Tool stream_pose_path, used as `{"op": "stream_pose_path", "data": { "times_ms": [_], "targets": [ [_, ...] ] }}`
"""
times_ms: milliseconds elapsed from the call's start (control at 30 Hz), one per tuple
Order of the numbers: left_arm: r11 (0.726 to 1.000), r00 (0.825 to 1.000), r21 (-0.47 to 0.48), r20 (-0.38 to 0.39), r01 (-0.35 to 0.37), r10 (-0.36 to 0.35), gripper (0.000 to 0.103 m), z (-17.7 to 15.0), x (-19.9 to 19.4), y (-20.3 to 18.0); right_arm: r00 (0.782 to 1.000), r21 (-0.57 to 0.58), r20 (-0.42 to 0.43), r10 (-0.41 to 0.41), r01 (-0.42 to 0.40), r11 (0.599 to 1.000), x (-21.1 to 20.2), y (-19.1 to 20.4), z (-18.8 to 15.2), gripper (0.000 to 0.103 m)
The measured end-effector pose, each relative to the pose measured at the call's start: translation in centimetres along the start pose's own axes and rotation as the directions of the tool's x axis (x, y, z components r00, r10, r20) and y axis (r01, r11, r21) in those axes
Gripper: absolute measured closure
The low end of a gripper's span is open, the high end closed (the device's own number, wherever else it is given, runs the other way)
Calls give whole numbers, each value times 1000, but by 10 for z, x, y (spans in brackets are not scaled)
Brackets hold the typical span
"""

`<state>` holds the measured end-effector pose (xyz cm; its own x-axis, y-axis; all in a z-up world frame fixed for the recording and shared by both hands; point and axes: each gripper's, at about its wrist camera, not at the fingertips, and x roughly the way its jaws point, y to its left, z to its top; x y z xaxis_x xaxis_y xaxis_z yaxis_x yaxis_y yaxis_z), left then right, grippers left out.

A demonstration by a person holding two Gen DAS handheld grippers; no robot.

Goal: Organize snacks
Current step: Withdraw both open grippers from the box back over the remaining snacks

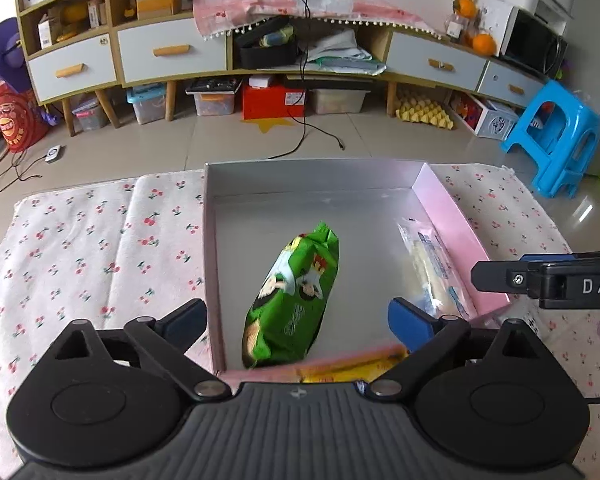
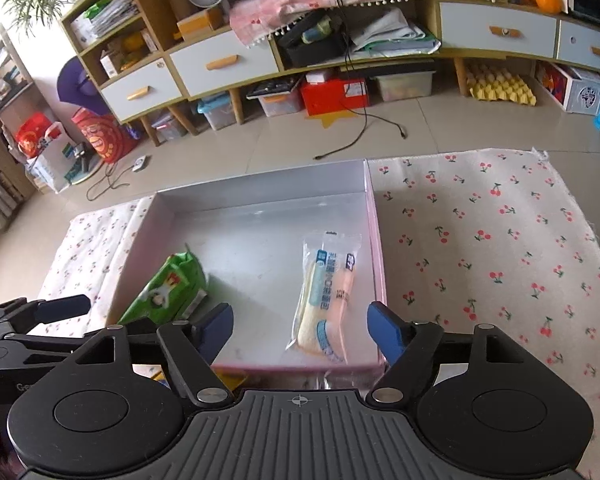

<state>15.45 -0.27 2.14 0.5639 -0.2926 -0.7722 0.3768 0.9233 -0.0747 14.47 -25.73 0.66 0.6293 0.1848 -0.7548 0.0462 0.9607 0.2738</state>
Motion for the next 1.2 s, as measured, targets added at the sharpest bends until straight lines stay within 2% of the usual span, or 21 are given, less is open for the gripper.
{"op": "stream_pose_path", "data": {
  "times_ms": [200, 467, 633, 800, 867, 900, 1033, 1200],
  "targets": [
    [1000, 1000, -1, -3, -18, 18, 1, -14, -20, -2, 1000, -12, 1, -12, 12, 1000, -24, 6, -12, 22],
    [998, 998, -32, -41, -48, 47, 1, -36, -36, 2, 999, -58, -33, -24, 22, 998, -47, 20, -35, 18],
    [996, 993, -44, -91, -76, 71, 1, -53, -38, 0, 997, -47, -68, -19, 15, 999, -49, 22, -55, 17],
    [993, 993, -82, -97, -82, 73, 1, -74, -36, 6, 995, -11, -105, 0, -1, 1000, -44, 15, -84, 17],
    [990, 989, -110, -121, -93, 80, 1, -82, -33, 9, 988, 7, -155, -20, 21, 1000, -38, 13, -95, 17],
    [988, 988, -120, -132, -93, 77, 1, -88, -34, 10, 981, 13, -192, -28, 31, 999, -33, 12, -100, 17],
    [981, 986, -179, -159, -75, 46, 2, -95, -29, 19, 967, 52, -252, 20, -7, 999, -21, 6, -112, 17],
    [966, 980, -251, -197, -56, 6, 10, -98, -20, 22, 962, 96, -271, 31, -5, 995, -13, 3, -112, 17]
  ]
}}
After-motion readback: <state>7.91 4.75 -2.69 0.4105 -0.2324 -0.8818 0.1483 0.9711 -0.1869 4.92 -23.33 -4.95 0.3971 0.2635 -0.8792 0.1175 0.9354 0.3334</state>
